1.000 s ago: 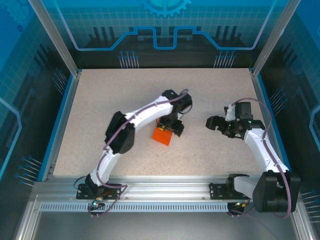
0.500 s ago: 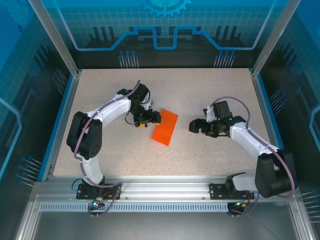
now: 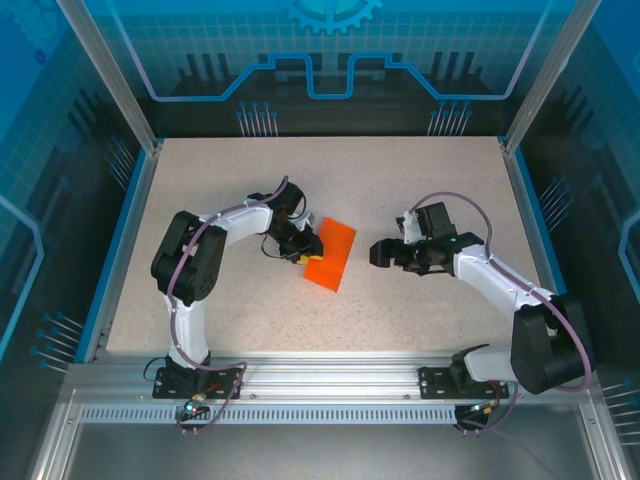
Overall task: Fold a paper plane with a square sheet of paper (fold left side to right side)
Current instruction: Third fold the triangle at the center of the table.
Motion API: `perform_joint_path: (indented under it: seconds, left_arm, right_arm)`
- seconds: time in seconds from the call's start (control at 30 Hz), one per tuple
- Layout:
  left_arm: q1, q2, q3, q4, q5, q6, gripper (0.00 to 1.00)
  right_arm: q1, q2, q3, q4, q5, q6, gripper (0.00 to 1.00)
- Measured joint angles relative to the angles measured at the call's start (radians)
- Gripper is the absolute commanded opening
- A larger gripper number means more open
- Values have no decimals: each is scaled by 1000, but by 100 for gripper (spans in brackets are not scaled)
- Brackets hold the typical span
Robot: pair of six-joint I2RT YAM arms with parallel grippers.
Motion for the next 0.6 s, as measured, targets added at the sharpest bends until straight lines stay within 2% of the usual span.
perform_joint_path:
  seconds: [0.13, 0.23, 0.43, 0.6]
  left_arm:
    - [0, -10, -58, 54, 10, -37, 11]
    - [0, -39, -124, 93, 15, -81, 7]
    - [-7, -103, -201, 166, 25, -175, 5]
    - [-33, -124, -216, 207, 35, -237, 4]
  right_arm:
    - [40, -41, -32, 35, 13, -12, 83]
    - [104, -100, -66, 61, 50, -31, 83]
    - [317, -211, -134, 128, 188, -110, 84]
    - [481, -192, -157, 177, 290, -196, 84]
